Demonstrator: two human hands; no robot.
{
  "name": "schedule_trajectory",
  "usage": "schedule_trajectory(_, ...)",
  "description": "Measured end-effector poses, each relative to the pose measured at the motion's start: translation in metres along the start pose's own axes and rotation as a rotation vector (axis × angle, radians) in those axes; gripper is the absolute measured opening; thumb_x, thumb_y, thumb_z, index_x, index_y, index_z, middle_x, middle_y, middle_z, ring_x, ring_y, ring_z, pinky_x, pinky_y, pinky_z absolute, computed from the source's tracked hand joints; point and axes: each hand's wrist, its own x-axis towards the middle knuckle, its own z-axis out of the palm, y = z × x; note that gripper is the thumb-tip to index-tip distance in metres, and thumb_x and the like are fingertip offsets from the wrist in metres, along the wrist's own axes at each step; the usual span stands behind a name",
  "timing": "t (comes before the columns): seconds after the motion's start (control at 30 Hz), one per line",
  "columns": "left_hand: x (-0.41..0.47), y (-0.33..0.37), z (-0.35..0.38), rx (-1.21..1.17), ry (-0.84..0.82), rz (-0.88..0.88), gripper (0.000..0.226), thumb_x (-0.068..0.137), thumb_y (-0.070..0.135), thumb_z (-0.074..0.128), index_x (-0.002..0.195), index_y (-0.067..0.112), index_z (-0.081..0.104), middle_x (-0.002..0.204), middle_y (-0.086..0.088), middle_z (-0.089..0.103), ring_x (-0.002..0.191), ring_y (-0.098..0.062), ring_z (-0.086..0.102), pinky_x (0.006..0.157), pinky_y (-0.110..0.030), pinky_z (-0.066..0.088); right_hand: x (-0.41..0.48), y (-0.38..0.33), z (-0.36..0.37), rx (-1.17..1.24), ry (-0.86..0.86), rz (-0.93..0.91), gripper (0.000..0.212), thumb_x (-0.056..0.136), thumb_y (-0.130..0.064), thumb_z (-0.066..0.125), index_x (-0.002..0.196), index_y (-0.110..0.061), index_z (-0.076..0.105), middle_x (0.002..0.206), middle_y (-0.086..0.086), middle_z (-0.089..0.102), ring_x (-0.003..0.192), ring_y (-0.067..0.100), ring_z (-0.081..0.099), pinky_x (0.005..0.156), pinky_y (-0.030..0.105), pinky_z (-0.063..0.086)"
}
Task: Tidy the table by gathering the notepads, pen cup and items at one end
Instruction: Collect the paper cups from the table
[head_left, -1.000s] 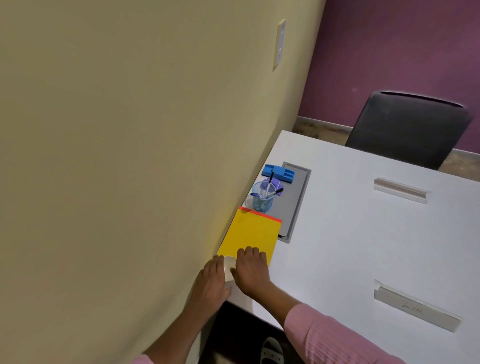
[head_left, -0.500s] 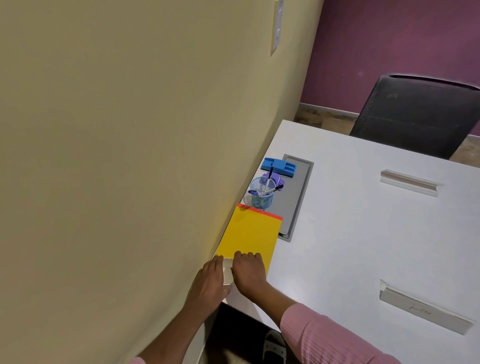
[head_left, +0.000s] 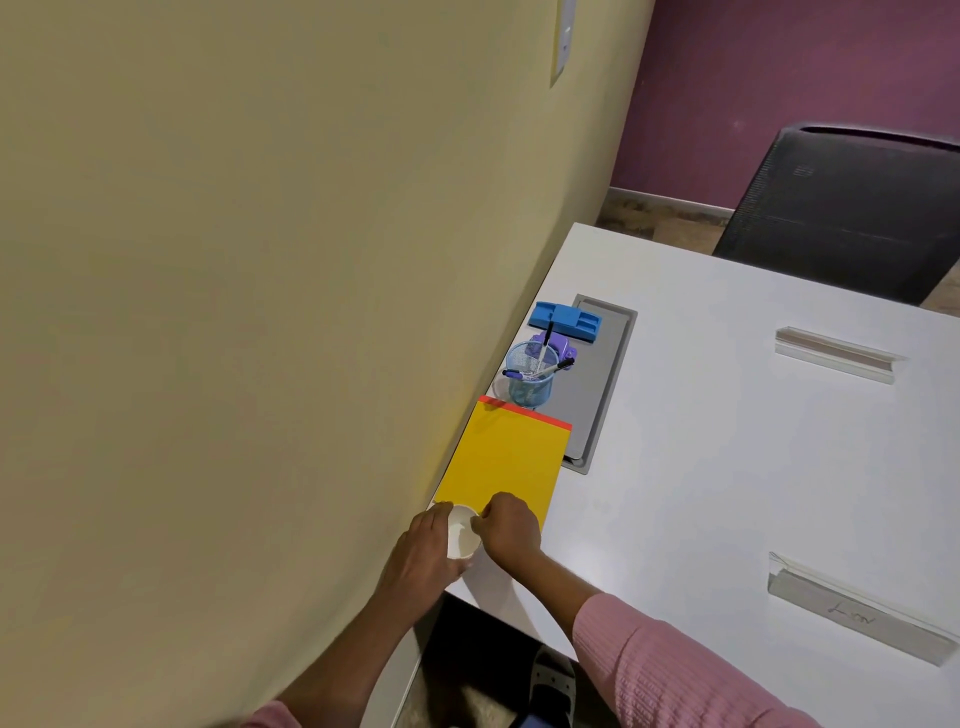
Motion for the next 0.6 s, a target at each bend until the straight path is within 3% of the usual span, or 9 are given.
schedule_trajectory(0.6, 0.0004, 0.0054, -0.0060, 0.033, 0.004, 0.023, 0.084, 0.073, 0.044, 0.077, 0.140, 0.018, 0.034, 0.140, -0.004, 0.047, 0.125, -0.022, 0.045, 0.098, -0.034, 0.042, -0.0064, -0.0007, -0.0058, 0.009, 0.029, -0.012, 0.018, 0.087, -0.021, 0.060, 0.088, -0.003, 0.066, 0.093, 0.016, 0.068, 0.086, 0.030, 0.061, 0.066, 0.031, 0.040)
